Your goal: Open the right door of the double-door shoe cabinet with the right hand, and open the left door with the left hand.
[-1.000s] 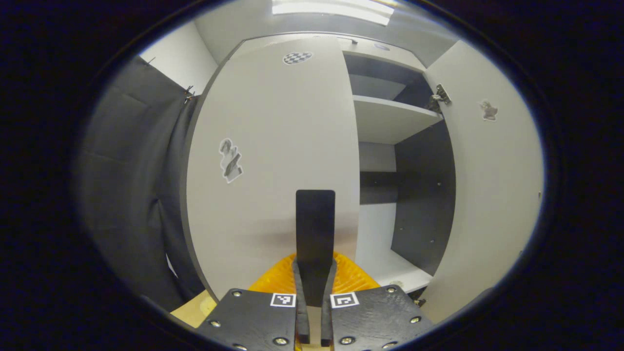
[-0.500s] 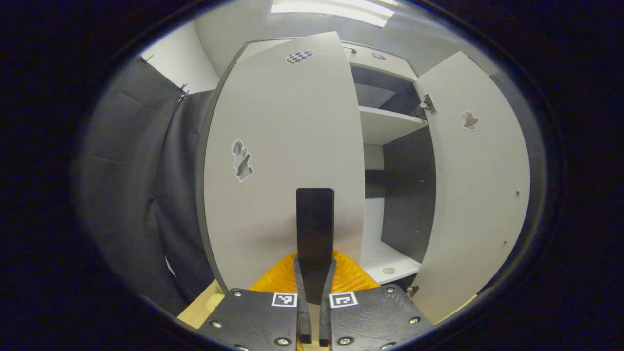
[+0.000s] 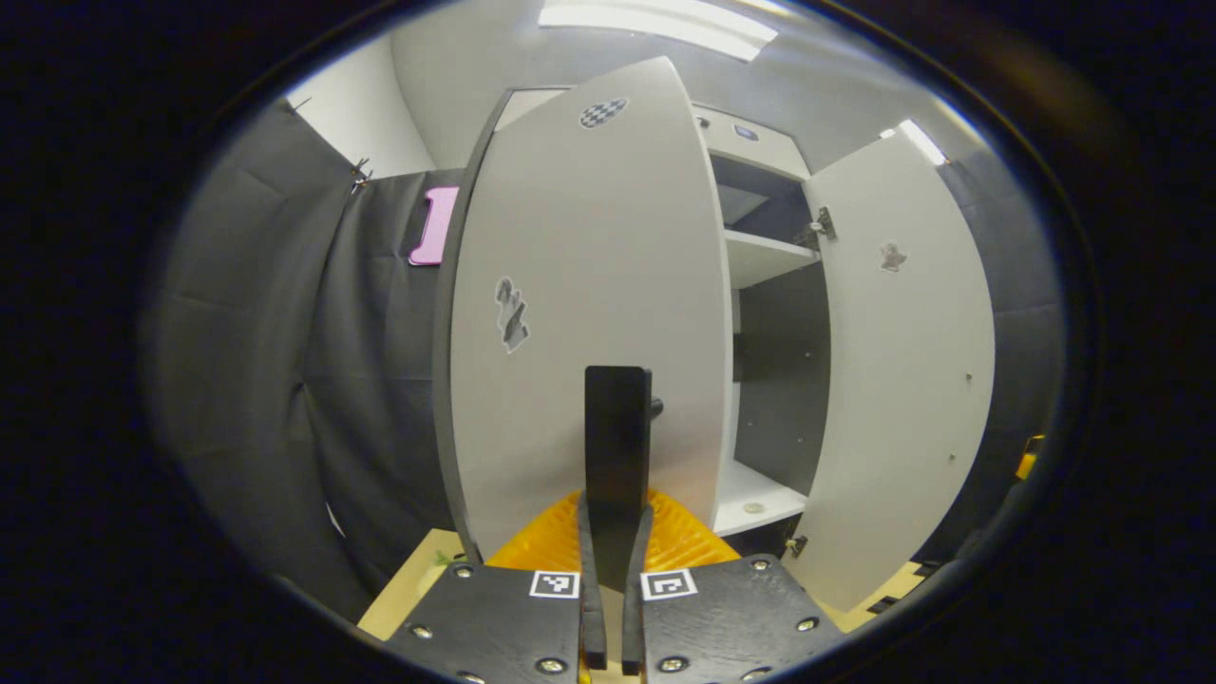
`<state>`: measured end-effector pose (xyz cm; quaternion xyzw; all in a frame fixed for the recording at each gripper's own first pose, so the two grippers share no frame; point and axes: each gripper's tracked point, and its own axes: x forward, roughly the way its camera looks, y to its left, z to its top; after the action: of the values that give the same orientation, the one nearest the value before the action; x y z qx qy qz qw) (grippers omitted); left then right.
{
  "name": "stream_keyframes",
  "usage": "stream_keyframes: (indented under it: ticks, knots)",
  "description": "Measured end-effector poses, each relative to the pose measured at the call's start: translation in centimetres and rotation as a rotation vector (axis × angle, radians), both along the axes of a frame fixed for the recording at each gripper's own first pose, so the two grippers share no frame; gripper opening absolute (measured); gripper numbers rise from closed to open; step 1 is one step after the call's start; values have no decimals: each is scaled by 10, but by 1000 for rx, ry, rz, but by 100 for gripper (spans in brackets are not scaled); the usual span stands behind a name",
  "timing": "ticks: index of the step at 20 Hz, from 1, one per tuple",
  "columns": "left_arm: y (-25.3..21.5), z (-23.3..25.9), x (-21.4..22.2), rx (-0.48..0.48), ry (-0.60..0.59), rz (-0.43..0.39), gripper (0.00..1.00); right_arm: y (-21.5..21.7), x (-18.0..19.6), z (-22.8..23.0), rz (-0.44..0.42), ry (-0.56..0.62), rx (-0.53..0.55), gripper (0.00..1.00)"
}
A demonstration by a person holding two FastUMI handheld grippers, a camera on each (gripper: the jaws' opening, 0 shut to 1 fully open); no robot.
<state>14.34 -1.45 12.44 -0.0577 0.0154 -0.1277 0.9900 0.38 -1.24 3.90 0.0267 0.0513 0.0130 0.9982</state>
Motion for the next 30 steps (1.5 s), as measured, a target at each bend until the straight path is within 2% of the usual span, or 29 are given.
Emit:
stream_keyframes:
  ticks: [2, 4, 5, 6, 11, 12, 13, 16, 19, 20, 21, 22, 25, 26, 27, 30]
  knots:
    - [8, 0, -4, 6, -3, 8, 11, 5, -4, 0, 1, 1, -2, 97]
    - [17, 0, -10, 10, -3, 13, 8, 13, -8, -1, 6, 5, 0, 97]
    - [24, 0, -12, 9, -2, 15, 8, 17, -7, -2, 10, 6, 1, 92]
    - [31, 0, -13, 6, -2, 17, 9, 22, -9, 0, 14, 6, 2, 97]
    - [65, 2, -25, 38, -9, 29, 7, 53, -7, -5, 64, 23, -21, 97]
    - [73, 0, -26, 47, -12, 32, 10, 57, -8, -4, 66, 18, -27, 92]
    - [81, -2, -28, 56, -14, 36, 7, 61, -8, -3, 71, 14, -29, 97]
    - [118, -6, -27, 75, -10, 91, 9, 71, -9, -5, 87, 21, -27, 97]
    - [169, -27, -26, 99, 45, 190, 6, 75, -9, -5, 88, 26, -21, 97]
    - [180, -27, -18, 60, 43, 175, 4, 78, -10, -3, 92, 26, -17, 97]
    - [183, -31, -19, -8, 62, 147, 0, 80, -9, -2, 96, 26, -16, 97]
    - [181, -32, -20, -48, 63, 133, 2, 83, -9, 0, 99, 25, -17, 92]
    - [181, -28, -24, 12, 29, 162, 3, 94, -6, 5, 114, 15, -22, 92]
    - [178, -28, -26, 34, 27, 172, 2, 97, -7, 6, 119, 12, -27, 97]
    - [177, -26, -29, 48, 23, 182, 2, 99, -7, 8, 123, 9, -35, 97]
    - [176, -23, -54, 63, 10, 200, 2, 101, -11, 10, 128, -1, -52, 97]
